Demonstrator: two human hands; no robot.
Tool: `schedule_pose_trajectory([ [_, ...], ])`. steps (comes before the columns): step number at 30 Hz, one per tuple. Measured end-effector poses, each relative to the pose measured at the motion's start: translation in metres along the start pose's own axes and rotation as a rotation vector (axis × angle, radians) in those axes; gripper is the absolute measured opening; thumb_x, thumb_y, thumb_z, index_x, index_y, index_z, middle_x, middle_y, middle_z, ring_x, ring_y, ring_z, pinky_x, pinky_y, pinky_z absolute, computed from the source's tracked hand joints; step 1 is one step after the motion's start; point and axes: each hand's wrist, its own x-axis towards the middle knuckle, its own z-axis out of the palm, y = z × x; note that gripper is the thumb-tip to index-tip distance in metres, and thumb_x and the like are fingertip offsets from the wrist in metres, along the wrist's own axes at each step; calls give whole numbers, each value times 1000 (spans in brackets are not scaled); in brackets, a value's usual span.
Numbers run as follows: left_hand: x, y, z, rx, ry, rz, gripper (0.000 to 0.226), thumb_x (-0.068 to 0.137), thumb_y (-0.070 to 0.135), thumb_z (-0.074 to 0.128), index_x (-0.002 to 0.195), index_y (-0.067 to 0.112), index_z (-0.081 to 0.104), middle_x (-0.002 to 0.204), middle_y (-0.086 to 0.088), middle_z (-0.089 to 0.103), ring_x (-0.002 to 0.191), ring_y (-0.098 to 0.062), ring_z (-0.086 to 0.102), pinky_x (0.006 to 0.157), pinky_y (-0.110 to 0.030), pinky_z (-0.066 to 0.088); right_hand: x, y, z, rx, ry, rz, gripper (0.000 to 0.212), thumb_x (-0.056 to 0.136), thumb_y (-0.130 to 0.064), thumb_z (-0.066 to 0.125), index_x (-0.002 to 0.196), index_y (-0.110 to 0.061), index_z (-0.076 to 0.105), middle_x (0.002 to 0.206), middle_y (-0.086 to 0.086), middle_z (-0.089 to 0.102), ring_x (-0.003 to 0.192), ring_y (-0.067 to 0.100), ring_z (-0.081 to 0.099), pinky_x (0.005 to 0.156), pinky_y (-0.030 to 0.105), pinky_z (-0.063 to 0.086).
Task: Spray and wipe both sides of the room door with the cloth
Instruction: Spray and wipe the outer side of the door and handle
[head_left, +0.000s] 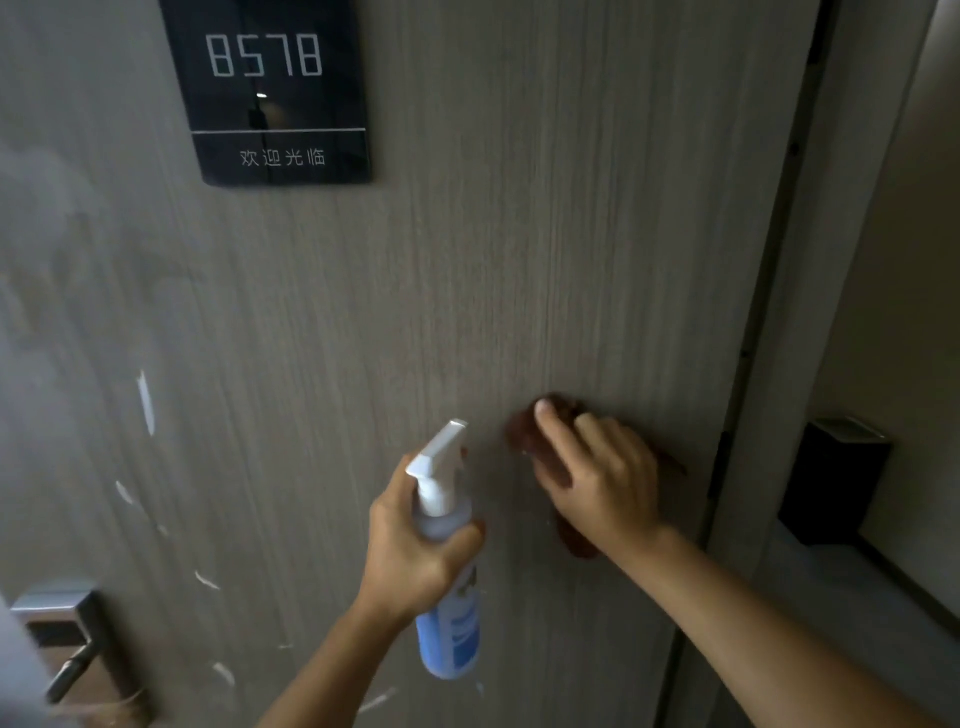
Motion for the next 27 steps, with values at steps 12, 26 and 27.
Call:
schedule_pose_trajectory([
  [12,44,1,-29,8,18,45,57,65,-1,72,114,26,67,105,2,71,93,-17,69,81,-31,58,44,16,-7,9,111,165,41,92,-30,72,129,-13,70,82,10,62,72,32,60,65,46,52],
  [26,44,2,-30,6,17,-30,55,65,-4,73,117,12,67,108,-4,71,97,-22,69,85,-40,59,48,14,-9,41,99,132,39,96,-30,70,130,-12,69,86,12,63,76,32,59,64,44,49],
  [27,44,4,-30,2,18,-34,54,65,-5,72,116,12,67,108,-5,71,98,-24,69,85,-42,59,41,10,-6,53,72,89,41,95,-30,70,131,-11,68,85,12,62,75,33,59,63,44,50],
])
